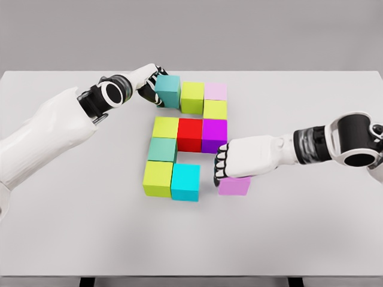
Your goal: Assemble the squares on the desktop into the number 2
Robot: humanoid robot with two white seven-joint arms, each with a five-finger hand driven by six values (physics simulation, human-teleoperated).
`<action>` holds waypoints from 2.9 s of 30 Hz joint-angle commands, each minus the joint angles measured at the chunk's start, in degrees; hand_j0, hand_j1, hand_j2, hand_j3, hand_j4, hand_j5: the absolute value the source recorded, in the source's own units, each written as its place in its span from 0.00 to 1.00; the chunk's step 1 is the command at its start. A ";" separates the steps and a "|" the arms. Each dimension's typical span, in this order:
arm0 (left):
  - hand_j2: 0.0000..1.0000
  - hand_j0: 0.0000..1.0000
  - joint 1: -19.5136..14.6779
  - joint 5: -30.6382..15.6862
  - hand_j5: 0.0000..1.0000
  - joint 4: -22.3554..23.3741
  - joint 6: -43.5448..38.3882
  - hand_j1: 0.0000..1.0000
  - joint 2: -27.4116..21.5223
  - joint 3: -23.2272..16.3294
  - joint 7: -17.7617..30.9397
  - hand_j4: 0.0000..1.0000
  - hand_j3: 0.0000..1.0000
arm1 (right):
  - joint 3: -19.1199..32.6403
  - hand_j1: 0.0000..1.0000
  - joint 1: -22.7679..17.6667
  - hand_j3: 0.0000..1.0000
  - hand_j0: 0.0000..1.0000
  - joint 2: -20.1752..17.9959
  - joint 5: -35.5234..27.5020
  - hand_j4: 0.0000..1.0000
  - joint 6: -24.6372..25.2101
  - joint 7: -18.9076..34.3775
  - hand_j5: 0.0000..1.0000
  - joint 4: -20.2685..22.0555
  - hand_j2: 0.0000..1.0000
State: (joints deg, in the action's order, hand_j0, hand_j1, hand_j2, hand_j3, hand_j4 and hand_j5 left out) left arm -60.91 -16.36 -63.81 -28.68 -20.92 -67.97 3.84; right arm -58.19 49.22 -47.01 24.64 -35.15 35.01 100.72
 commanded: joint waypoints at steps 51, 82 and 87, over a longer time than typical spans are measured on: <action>0.96 0.96 -0.18 2.82 0.96 9.23 0.12 0.96 6.68 -0.76 -0.50 0.96 0.96 | 13.54 1.00 -14.24 1.00 1.00 -10.91 -1.34 1.00 0.15 -0.01 1.00 0.09 1.00; 1.00 1.00 -6.42 13.90 1.00 0.61 7.41 1.00 -13.44 -7.18 22.53 1.00 1.00 | 13.19 1.00 -12.74 1.00 1.00 -6.52 4.63 1.00 0.15 -0.01 1.00 -6.59 1.00; 1.00 1.00 -6.42 13.81 1.00 0.44 7.85 1.00 -11.42 -7.18 22.53 1.00 1.00 | 11.69 1.00 -12.83 1.00 1.00 -6.43 4.63 1.00 0.15 -0.01 1.00 -3.69 1.00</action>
State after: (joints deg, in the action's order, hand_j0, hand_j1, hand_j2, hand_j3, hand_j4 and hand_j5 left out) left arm -67.32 -2.97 -63.27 -21.04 -33.09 -75.13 26.08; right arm -45.67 36.39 -53.51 29.26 -35.14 35.02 95.99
